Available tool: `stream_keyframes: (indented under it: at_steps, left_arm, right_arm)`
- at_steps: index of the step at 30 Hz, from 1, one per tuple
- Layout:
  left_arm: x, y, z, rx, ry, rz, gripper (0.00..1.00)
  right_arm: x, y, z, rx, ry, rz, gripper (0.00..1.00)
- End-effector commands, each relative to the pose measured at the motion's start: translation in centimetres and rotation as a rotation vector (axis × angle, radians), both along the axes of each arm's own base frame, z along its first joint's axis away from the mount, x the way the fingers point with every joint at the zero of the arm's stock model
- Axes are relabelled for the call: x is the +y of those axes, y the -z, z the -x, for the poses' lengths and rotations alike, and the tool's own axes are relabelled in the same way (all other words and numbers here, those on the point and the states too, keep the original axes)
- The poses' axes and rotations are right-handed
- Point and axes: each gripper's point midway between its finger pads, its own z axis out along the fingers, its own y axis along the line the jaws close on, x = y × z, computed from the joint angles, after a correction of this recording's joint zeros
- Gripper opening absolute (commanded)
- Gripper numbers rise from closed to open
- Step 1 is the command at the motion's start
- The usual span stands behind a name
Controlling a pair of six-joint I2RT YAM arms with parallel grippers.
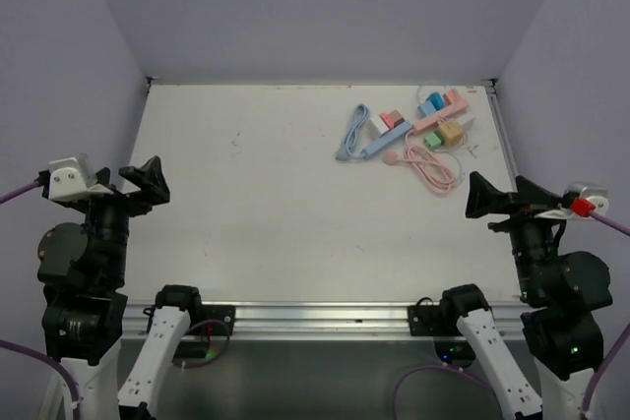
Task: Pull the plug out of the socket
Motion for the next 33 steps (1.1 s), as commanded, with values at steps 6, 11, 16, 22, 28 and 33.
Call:
stream_keyframes:
  at_steps: [6, 11, 16, 22, 28, 33]
  left_arm:
    - [-0.5, 1.1, -1.1, -0.009, 0.020, 0.014, 1.00]
    - [-1.6, 4.9, -3.2, 0.068, 0.072, 0.023, 1.00]
    - [-2.8, 8.9, -5.4, 0.149, 0.123, 0.034, 1.00]
    - [-4.1, 14.6, -8.4, 0.237, 0.167, 0.098, 0.99]
    - [-4.2, 17.4, -10.5, 0.292, 0.160, 0.169, 0.99]
    - [-2.4, 18.9, -10.6, 0.355, 0.077, 0.160, 0.99]
  right_arm:
    - [0.5, 2.9, -3.0, 0.101, 0.019, -0.040, 0.99]
    - [0.9, 5.8, -5.1, 0.198, 0.037, -0.067, 0.99]
    - [2.0, 12.2, -8.4, 0.448, 0.070, -0.116, 0.99]
    - [4.0, 18.2, -13.7, 0.614, 0.085, -0.171, 0.99]
    - [5.6, 20.9, -20.2, 0.656, 0.120, -0.227, 0.99]
    - [7.7, 24.5, -25.9, 0.709, 0.176, -0.210, 0.98]
